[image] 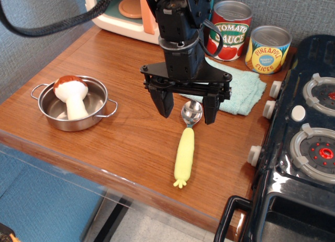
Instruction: Move the blue cloth to the left edge of the table.
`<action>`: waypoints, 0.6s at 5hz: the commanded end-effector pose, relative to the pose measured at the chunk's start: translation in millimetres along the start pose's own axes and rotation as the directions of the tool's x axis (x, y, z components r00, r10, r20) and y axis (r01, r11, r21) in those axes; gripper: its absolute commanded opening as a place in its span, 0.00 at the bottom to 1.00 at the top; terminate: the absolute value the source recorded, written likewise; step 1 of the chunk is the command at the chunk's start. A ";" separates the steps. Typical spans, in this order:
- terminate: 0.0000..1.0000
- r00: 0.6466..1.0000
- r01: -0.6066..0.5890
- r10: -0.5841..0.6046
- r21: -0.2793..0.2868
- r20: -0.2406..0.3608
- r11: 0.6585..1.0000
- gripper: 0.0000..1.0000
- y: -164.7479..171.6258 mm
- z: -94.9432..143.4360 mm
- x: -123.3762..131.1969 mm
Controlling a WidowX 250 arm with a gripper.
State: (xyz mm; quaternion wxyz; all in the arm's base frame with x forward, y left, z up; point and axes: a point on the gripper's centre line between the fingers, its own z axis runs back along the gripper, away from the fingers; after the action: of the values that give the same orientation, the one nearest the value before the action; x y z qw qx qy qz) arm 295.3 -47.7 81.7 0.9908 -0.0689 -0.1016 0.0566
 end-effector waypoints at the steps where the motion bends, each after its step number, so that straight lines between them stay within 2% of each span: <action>1: 0.00 1.000 0.000 0.000 0.000 0.000 1.000 1.00 0.0 0.0 0.0; 2: 0.00 1.000 0.014 -0.014 0.003 0.016 1.000 1.00 -2.9 -2.0 20.0; 3: 0.00 0.998 0.021 -0.023 0.031 0.061 0.999 1.00 -10.3 -8.4 53.4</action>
State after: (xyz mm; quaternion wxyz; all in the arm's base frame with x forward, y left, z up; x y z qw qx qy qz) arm 347.9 -51.4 68.1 0.9918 -0.0477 -0.1056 0.0537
